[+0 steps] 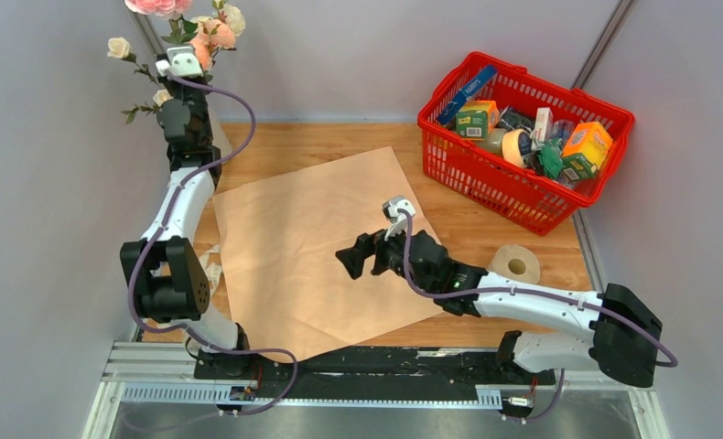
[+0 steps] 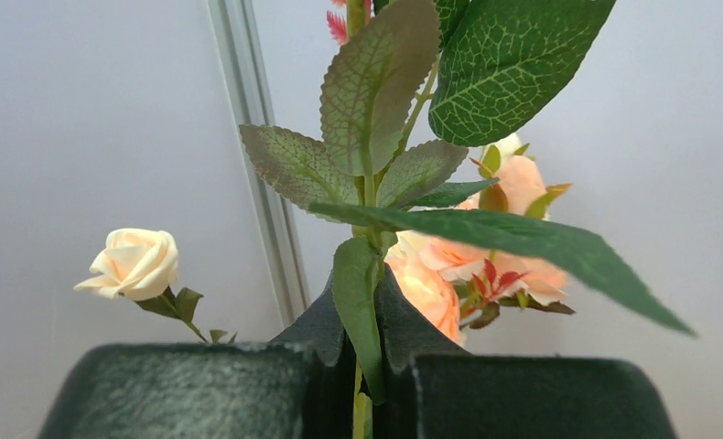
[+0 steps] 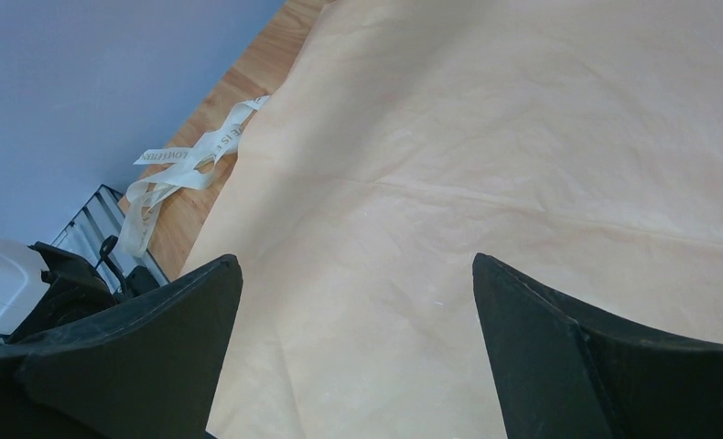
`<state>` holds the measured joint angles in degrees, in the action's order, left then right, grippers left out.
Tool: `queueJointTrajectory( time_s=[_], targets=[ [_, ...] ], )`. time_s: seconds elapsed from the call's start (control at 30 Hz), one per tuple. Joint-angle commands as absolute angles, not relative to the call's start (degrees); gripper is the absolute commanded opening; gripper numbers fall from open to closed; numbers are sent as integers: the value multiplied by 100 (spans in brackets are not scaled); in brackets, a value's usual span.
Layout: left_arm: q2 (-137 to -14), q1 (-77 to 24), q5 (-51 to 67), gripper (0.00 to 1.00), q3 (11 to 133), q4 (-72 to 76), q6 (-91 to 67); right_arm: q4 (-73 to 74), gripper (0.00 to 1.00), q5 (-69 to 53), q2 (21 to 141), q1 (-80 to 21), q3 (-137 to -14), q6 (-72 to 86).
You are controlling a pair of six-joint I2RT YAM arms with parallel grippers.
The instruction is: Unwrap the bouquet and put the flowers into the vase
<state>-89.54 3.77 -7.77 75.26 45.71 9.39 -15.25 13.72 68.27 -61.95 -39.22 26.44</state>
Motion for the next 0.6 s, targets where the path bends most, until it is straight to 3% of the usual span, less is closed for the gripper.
queueJointTrajectory(
  time_s=[0.0, 0.57],
  targets=[
    [-9271, 527, -536, 0, 8085, 5281, 1020, -1722, 100, 1161, 7022, -6091, -4280, 2610],
    [-10283, 712, -527, 0, 8851, 5370, 1045, -1881, 100, 712, 7374, -5678, -4351, 2707]
  ],
)
